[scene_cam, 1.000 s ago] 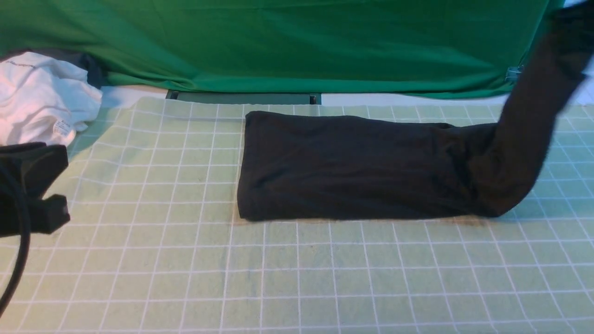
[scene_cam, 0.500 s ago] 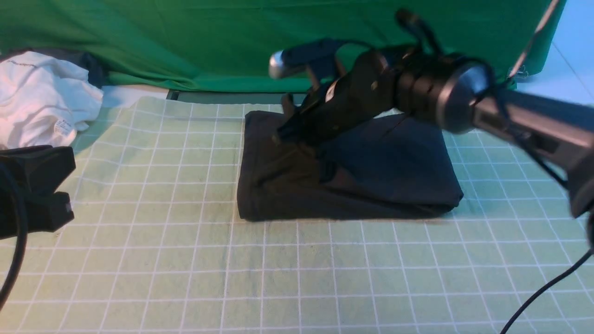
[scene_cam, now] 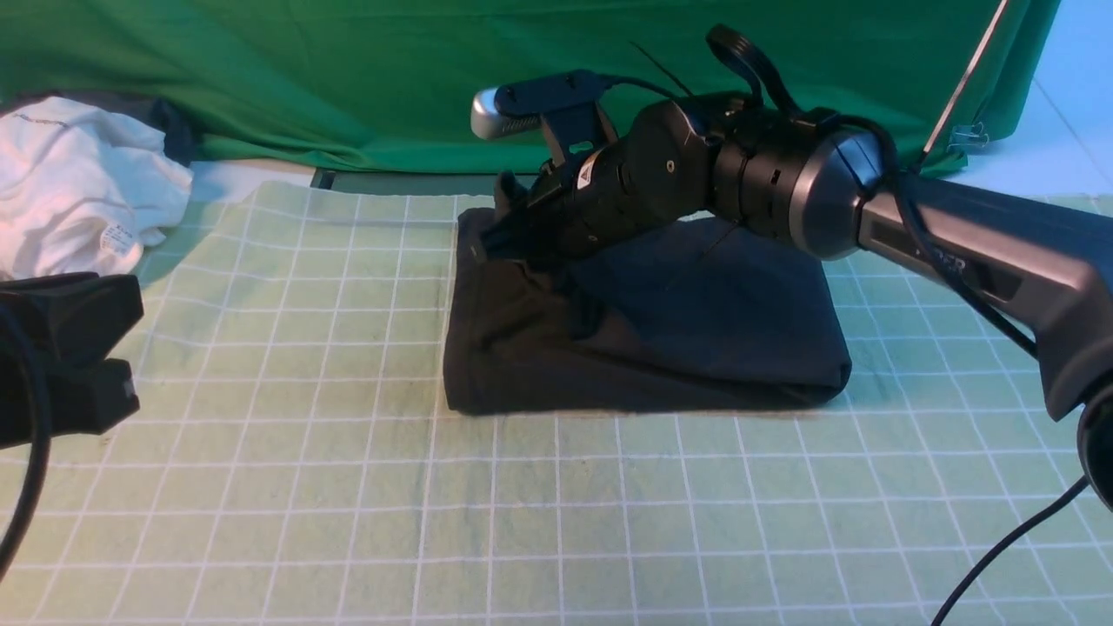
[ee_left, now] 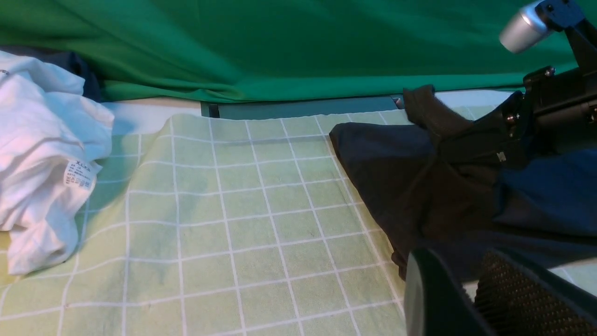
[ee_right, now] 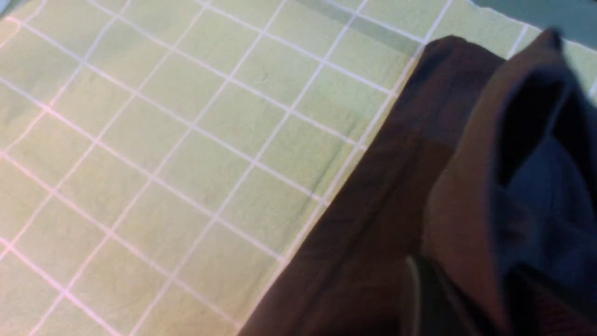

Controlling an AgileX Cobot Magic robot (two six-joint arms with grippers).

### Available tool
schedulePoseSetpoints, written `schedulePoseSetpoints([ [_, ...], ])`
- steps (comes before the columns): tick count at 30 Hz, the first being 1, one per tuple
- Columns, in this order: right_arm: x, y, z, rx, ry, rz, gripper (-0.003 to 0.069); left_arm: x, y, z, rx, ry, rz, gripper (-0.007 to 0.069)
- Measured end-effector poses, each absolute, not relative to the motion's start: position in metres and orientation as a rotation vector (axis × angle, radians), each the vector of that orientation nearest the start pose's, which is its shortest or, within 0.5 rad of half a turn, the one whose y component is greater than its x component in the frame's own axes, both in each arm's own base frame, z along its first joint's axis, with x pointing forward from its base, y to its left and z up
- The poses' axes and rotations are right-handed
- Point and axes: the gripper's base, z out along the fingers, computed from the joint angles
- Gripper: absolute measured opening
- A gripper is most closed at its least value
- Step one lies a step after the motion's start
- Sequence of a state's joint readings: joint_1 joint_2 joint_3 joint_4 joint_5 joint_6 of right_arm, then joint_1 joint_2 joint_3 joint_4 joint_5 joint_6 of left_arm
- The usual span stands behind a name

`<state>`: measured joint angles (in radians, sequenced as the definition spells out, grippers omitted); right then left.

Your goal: Fold a long-sleeved shirt over a green coffee tablecloth.

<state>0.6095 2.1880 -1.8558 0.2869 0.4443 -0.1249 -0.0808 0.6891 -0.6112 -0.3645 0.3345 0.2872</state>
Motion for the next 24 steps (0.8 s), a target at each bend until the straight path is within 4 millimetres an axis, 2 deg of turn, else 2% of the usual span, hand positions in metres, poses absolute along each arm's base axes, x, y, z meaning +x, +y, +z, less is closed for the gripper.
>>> schedulePoseSetpoints([
  [2, 0.415, 0.305, 0.24, -0.61, 2.209, 0.538, 0.0329, 0.142, -0.022, 0.329, 0.102, 1.876, -0.206, 0.011],
  [5, 0.414, 0.306, 0.254, -0.652, 2.199, 0.539, 0.0331, 0.142, -0.022, 0.329, 0.102, 1.876, -0.206, 0.0111],
  [10, 0.406, 0.301, 0.299, -0.825, 2.118, 0.44, 0.0209, 0.142, -0.022, 0.329, 0.106, 1.876, -0.2, 0.0111],
  [11, 0.406, 0.299, 0.303, -0.832, 2.109, 0.43, 0.0196, 0.142, -0.022, 0.329, 0.106, 1.876, -0.2, 0.0111],
  [13, 0.404, 0.296, 0.312, -0.853, 2.087, 0.392, 0.0119, 0.142, -0.022, 0.329, 0.106, 1.876, -0.199, 0.0111],
  [14, 0.404, 0.296, 0.312, -0.853, 2.087, 0.392, 0.0113, 0.142, -0.022, 0.329, 0.106, 1.875, -0.199, 0.0111],
  [15, 0.405, 0.297, 0.308, -0.853, 2.095, 0.395, 0.0072, 0.142, -0.022, 0.33, 0.105, 1.872, -0.198, 0.0111],
  [18, 0.407, 0.307, 0.286, -0.843, 2.13, 0.44, 0.0024, 0.142, -0.022, 0.331, 0.102, 1.862, -0.195, 0.0111],
  [19, 0.407, 0.31, 0.28, -0.845, 2.134, 0.447, 0.0019, 0.142, -0.022, 0.331, 0.101, 1.861, -0.195, 0.0111],
  [24, 0.403, 0.349, 0.222, -0.876, 2.132, 0.479, 0.0018, 0.143, -0.022, 0.331, 0.101, 1.859, -0.195, 0.0115],
])
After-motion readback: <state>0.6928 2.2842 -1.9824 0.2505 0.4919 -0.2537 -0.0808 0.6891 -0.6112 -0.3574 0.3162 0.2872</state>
